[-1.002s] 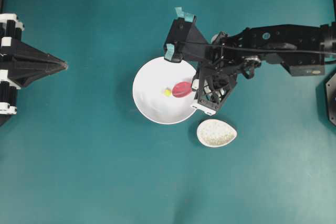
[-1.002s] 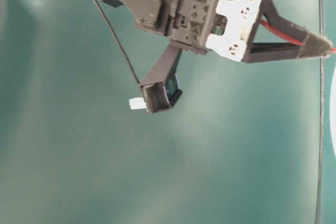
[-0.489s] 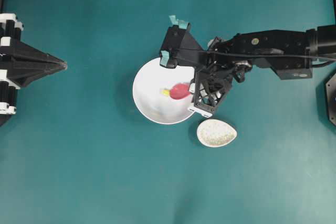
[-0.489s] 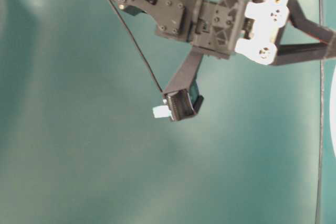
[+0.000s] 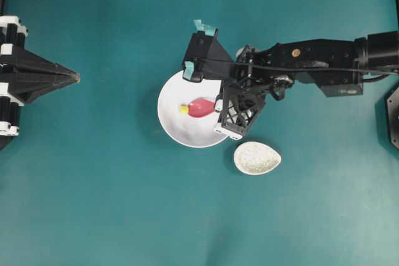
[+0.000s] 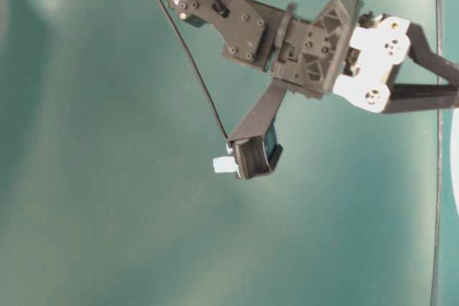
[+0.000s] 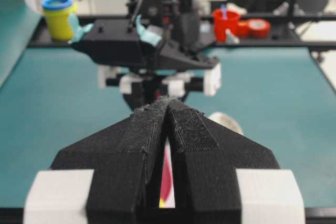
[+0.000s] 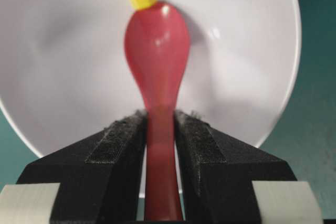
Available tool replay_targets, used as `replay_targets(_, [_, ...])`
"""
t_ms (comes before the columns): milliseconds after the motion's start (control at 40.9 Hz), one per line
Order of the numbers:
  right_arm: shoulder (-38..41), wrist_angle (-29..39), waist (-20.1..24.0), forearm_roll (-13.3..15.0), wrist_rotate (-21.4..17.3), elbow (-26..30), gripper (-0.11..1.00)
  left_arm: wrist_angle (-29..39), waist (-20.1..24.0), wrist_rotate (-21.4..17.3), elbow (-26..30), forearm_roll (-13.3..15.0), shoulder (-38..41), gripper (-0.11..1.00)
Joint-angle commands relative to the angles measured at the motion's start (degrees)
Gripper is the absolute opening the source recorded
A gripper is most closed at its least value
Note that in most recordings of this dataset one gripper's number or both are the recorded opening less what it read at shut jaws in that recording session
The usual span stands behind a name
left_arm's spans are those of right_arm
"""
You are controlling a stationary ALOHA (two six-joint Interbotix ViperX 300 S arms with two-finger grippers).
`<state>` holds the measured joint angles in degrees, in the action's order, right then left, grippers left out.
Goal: Scoop the yellow hexagonal prism block from the bowl with a spoon using the right arm.
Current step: 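Push the spoon under the yellow block and tilt it up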
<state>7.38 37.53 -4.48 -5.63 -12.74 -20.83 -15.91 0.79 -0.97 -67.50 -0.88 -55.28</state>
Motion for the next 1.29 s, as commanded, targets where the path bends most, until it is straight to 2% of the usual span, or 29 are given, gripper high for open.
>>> replay_targets(0, [-0.4,-1.8,0.4,0.0,0.0,1.5,0.25,-0.4,0.1,0.0,1.4,-0.2,0.3,-0.01])
replay_targets(586, [-0.4,-10.6,0.5,0.0,0.8,1.5,0.25,-0.4,0.2,0.0,1.3,-0.2,0.3,-0.01])
replay_targets(1270, [-1.0,-13.8,0.4,0.1,0.7,0.4,0.25,-0.4,0.1,0.1,1.3,-0.2,0.3,-0.01])
